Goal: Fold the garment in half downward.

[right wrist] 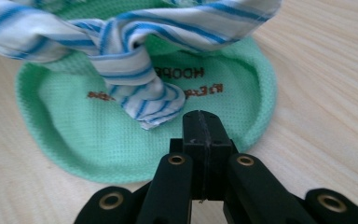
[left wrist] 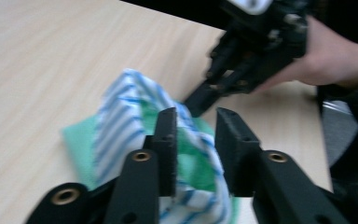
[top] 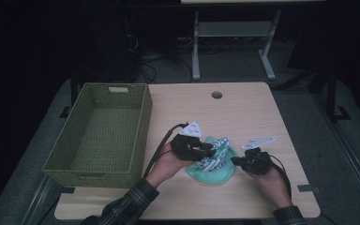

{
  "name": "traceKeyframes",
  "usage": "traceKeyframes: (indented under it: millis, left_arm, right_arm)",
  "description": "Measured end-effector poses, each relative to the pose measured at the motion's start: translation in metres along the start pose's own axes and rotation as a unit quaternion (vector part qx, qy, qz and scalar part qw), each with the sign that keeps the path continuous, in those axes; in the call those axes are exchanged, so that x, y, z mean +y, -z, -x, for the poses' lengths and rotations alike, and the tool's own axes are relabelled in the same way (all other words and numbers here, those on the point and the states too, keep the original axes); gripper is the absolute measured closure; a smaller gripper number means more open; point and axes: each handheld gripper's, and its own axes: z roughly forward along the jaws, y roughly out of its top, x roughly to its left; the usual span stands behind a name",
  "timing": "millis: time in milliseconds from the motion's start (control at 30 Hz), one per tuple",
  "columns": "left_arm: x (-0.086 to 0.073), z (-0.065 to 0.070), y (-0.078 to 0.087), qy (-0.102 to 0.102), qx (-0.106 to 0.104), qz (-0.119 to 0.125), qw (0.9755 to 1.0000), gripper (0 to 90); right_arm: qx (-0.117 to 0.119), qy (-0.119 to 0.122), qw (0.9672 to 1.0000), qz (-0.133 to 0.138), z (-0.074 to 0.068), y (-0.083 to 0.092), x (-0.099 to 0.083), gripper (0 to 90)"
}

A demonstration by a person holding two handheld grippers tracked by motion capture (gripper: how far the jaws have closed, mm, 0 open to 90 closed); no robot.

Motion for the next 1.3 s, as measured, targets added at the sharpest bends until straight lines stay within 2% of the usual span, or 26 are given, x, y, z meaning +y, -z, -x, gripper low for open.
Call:
traceKeyframes:
  millis: [67,133,267,333,467,667,933,967,1100,1133,1300]
  left_arm:
    - [-0.001,-0.007,0.001,0.009,0.009,0.0,0.9999,77.2]
    - [-0.005,-0.014,-0.001,0.012,0.028,-0.009,0.9995,81.4]
    - [-0.016,-0.028,-0.01,0.028,0.043,-0.028,0.9983,89.2]
    - [-0.023,-0.033,-0.016,0.039,0.044,-0.038,0.9975,89.4]
    - [-0.03,-0.038,-0.029,0.045,0.038,-0.055,0.9967,89.5]
    - [-0.027,-0.027,-0.038,0.037,0.009,-0.05,0.998,89.6]
    - [-0.02,-0.008,-0.048,0.028,-0.028,-0.035,0.9986,89.6]
    - [-0.019,-0.006,-0.049,0.02,-0.031,-0.037,0.9986,89.6]
    - [-0.019,0.002,-0.06,0.011,-0.038,-0.047,0.9981,89.6]
    - [-0.02,0.003,-0.062,0.011,-0.039,-0.049,0.998,89.6]
    - [-0.023,0.009,-0.077,0.002,-0.048,-0.064,0.9968,89.7]
  right_arm:
    - [0.003,0.003,1.0,0.004,-0.003,0.002,0.0,89.8]
    - [0.005,0.011,0.9999,0.006,-0.007,0.003,0.001,89.8]
    - [0.013,0.018,0.9997,0.009,-0.013,0.005,0.001,89.8]
    - [0.021,0.018,0.9996,0.011,-0.015,0.005,0.002,89.9]
    - [0.035,0.025,0.999,0.014,-0.021,0.003,0.005,89.8]
    - [0.041,0.032,0.9984,0.021,-0.027,0.0,0.008,89.9]
    - [0.042,0.037,0.9973,0.048,-0.027,0.007,0.01,89.9]
    - [0.044,0.036,0.9972,0.049,-0.027,0.007,0.01,89.9]
    - [0.043,0.034,0.9972,0.052,-0.025,0.012,0.007,89.8]
    - [0.041,0.027,0.9978,0.046,-0.025,0.013,0.006,89.9]
    - [0.024,0.023,0.9986,0.042,-0.018,0.018,-0.002,89.9]
